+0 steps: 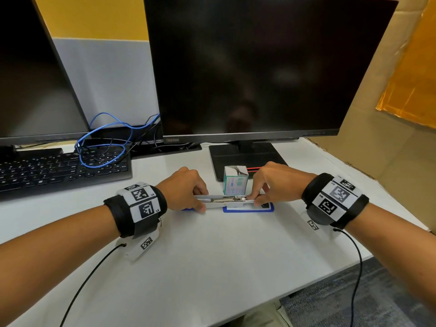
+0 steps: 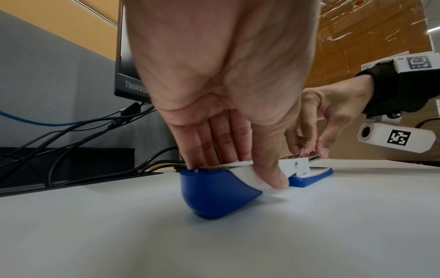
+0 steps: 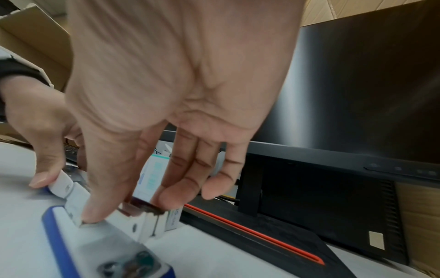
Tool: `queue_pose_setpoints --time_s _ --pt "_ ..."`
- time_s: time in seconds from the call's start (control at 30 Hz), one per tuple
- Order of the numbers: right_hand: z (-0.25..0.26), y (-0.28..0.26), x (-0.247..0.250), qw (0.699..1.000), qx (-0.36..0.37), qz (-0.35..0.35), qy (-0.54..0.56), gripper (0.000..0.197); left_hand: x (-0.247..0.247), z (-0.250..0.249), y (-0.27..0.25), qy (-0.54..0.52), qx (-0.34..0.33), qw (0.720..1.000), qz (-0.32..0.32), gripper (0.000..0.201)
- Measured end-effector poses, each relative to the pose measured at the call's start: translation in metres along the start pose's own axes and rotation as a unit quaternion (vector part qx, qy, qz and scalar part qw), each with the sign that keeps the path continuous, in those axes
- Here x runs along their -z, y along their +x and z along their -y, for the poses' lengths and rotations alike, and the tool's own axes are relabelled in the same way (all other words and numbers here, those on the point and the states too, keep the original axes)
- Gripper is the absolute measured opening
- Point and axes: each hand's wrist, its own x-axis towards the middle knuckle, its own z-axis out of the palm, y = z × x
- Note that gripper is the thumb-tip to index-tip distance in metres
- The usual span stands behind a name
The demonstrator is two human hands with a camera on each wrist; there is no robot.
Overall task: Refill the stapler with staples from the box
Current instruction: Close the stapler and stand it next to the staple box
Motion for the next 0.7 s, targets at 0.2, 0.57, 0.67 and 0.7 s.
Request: queue_pose_setpoints --time_s 0.2,0.57,0.67,0.7 --pt "-0.006 -0.011 0.0 0.999 -0.013 -0.011 0.035 0.03 0.002 0.001 -0.002 -0.012 -0.005 1.0 0.006 0.039" --pt "-0.01 -0.011 -0.009 0.998 -0.027 -0.021 0.053 0.031 0.013 0.013 -0.014 0.081 0.019 0.996 0.026 0.032" --pt "-0.002 -0.01 -0.011 0.998 -0.011 -0.013 0.054 0.033 0.02 0.014 -0.02 0.113 0.021 0.992 0.062 0.031" --pt "0.001 -0.01 -0.011 0.999 -0.003 -0.012 0.053 0.033 0.024 0.015 -0.022 0.116 0.022 0.99 0.076 0.03"
